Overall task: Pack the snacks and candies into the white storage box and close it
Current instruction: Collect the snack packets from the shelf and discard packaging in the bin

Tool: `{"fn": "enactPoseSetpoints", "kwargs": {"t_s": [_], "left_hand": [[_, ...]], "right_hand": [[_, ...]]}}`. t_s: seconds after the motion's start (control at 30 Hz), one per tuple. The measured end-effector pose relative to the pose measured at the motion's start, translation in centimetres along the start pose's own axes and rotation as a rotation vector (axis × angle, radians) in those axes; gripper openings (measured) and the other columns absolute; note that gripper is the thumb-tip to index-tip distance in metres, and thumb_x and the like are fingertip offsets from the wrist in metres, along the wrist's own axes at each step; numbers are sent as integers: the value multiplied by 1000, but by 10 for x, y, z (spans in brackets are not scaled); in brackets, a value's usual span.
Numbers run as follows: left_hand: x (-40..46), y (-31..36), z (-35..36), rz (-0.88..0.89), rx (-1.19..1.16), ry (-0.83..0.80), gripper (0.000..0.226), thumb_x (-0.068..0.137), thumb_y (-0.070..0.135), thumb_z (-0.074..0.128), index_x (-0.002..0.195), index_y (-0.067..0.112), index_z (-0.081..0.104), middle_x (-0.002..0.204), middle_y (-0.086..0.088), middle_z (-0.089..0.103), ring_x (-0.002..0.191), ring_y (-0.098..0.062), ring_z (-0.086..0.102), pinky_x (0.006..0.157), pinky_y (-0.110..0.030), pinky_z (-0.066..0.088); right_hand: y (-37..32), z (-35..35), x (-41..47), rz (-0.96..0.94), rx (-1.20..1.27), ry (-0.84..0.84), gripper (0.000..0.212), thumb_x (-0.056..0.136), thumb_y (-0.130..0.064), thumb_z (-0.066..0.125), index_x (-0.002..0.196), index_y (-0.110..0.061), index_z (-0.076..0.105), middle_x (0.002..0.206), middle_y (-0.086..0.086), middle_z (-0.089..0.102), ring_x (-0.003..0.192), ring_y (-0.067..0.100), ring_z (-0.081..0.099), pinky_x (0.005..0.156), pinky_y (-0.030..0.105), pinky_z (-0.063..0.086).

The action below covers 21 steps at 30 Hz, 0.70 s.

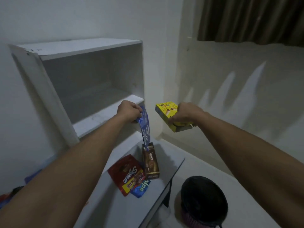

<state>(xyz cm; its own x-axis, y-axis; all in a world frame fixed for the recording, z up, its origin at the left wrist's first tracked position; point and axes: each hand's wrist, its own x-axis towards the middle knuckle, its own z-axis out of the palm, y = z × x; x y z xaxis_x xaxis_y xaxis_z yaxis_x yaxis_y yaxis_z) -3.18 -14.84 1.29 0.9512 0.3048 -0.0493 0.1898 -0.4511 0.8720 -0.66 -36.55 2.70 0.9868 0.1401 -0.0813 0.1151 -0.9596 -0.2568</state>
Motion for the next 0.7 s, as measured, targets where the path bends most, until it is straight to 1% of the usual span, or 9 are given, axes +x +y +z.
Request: {"fn": "enactPoseSetpoints", "kwargs": {"t_s": [0.1,0.17,0.23,0.3,0.4,0.47,0.53,0.6,0.7], "left_hand": [[-9,9,31,22,-8,-63,15,79,-5,69,76,10,68,88,-13,66,80,-25,63,51,-27,56],[-16,13,54,36,-12,-125,13,80,-7,68,80,6,68,89,-16,65,79,-26,63,59,-30,57],[-19,13,79,42,6,-180,14,78,-7,70,80,6,68,90,-17,66,81,-30,66,63,-34,59],[-18,11,106,35,19,-219,17,73,-8,73,74,9,69,90,-17,69,81,-33,68,65,-39,61],[-15,5,151,11,34,-283,19,70,-10,75,72,8,70,88,-16,68,76,-33,68,62,-37,60],[-11,-1,190,-8,48,-338,21,70,-11,74,72,9,68,89,-15,67,74,-31,66,56,-34,58],[-5,-8,230,-29,60,-378,23,70,-12,73,73,10,67,90,-14,67,74,-30,65,53,-32,58],[0,-18,269,-54,83,-404,22,71,-10,73,75,10,67,91,-13,66,77,-30,66,57,-34,59],[6,-41,327,-81,129,-424,24,71,-9,74,68,13,67,88,-14,68,78,-32,67,64,-41,60]], "right_hand": [[33,6,-13,72,3,-14,58,60,-56,73,99,-17,55,87,4,57,64,18,54,45,27,38],[57,12,-19,121,7,-29,59,60,-56,73,100,-17,55,92,5,58,70,22,56,47,27,39],[82,21,-24,177,18,-46,59,60,-55,74,100,-18,53,95,5,57,76,25,57,49,28,40],[107,31,-26,221,29,-73,58,60,-54,74,100,-19,51,94,4,55,79,26,57,50,28,40],[147,48,-24,274,54,-97,57,60,-53,74,101,-19,53,85,0,53,80,24,58,49,26,40],[180,64,-16,309,64,-124,62,59,-55,73,106,-19,55,87,0,54,83,23,58,55,27,43],[214,84,-6,341,57,-157,68,60,-58,71,112,-19,54,95,1,56,87,23,58,65,30,46],[246,104,3,361,46,-188,69,62,-58,70,115,-18,53,98,3,55,90,24,57,69,31,47],[289,138,14,391,46,-250,61,63,-53,71,111,-18,54,99,4,56,91,26,57,71,31,48]]}}
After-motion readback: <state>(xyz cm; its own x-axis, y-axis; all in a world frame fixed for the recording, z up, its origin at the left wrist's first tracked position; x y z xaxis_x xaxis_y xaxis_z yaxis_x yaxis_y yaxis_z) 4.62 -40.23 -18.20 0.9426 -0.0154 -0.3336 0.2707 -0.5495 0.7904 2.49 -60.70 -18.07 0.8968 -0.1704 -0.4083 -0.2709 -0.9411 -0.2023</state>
